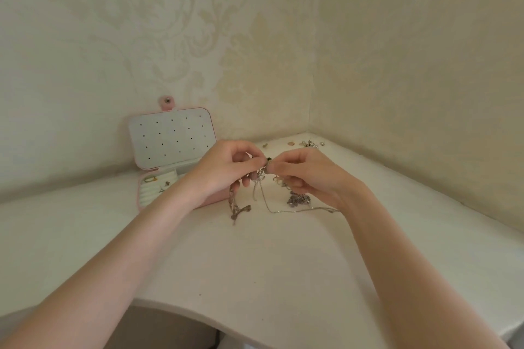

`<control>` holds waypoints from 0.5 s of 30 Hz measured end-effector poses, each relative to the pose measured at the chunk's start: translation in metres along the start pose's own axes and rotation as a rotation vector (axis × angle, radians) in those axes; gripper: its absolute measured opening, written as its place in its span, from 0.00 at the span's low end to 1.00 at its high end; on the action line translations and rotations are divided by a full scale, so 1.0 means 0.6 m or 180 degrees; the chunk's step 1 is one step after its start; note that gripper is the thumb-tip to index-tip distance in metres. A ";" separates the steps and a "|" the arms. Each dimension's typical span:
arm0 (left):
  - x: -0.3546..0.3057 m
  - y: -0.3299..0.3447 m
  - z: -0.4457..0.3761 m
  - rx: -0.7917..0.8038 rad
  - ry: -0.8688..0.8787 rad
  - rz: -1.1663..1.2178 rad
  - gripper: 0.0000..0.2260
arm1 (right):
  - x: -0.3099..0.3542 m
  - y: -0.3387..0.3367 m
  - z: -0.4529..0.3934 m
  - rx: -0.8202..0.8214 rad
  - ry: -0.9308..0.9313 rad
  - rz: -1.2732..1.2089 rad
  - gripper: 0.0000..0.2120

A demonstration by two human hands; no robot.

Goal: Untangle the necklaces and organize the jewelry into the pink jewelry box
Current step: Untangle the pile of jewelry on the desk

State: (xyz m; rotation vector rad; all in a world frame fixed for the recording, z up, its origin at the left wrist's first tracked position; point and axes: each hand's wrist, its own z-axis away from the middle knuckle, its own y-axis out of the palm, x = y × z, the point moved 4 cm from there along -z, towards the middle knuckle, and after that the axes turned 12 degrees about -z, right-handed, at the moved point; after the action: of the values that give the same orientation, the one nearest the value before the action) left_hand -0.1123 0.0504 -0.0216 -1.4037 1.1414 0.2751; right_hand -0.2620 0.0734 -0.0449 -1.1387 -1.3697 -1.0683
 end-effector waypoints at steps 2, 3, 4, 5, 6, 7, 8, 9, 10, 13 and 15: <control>0.001 0.001 0.003 0.0006 0.0023 0.0101 0.05 | 0.000 0.003 0.001 0.0032 0.0023 -0.0083 0.03; 0.002 0.001 0.003 0.0001 0.0042 0.0142 0.05 | -0.001 0.005 0.002 0.0055 0.0055 -0.0073 0.02; 0.003 0.002 0.003 0.0001 0.0065 0.0171 0.05 | -0.002 0.007 0.002 0.0090 0.0079 -0.0057 0.01; 0.003 0.002 0.003 -0.0001 0.0088 0.0182 0.05 | -0.002 0.010 0.001 0.0130 0.0073 -0.0047 0.02; 0.003 0.003 0.002 -0.0003 0.0106 0.0187 0.05 | -0.003 0.012 0.000 0.0152 0.0038 -0.0044 0.04; 0.003 0.004 0.001 -0.0013 0.0115 0.0195 0.05 | -0.002 0.013 -0.001 0.0151 -0.0005 -0.0054 0.05; 0.003 0.004 0.001 -0.0029 0.0103 0.0212 0.05 | -0.002 0.013 -0.002 0.0142 -0.0032 -0.0076 0.06; 0.004 0.004 0.001 -0.0041 0.0063 0.0263 0.05 | -0.002 0.013 -0.002 0.0133 -0.0029 -0.0105 0.06; 0.006 0.004 0.001 -0.0042 -0.0034 0.0408 0.05 | -0.002 0.012 -0.003 0.0123 0.0007 -0.0139 0.07; 0.024 0.008 -0.001 0.0120 -0.0636 0.1424 0.09 | -0.006 0.008 -0.004 0.0096 0.0186 -0.0247 0.10; 0.039 0.010 -0.001 0.0149 -0.0959 0.1851 0.11 | -0.010 0.006 -0.005 0.0069 0.0291 -0.0255 0.11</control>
State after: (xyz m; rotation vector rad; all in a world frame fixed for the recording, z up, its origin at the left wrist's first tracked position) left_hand -0.1060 0.0407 -0.0427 -0.9219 1.2686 0.8370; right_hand -0.2580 0.0705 -0.0507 -1.0144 -1.3609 -1.1462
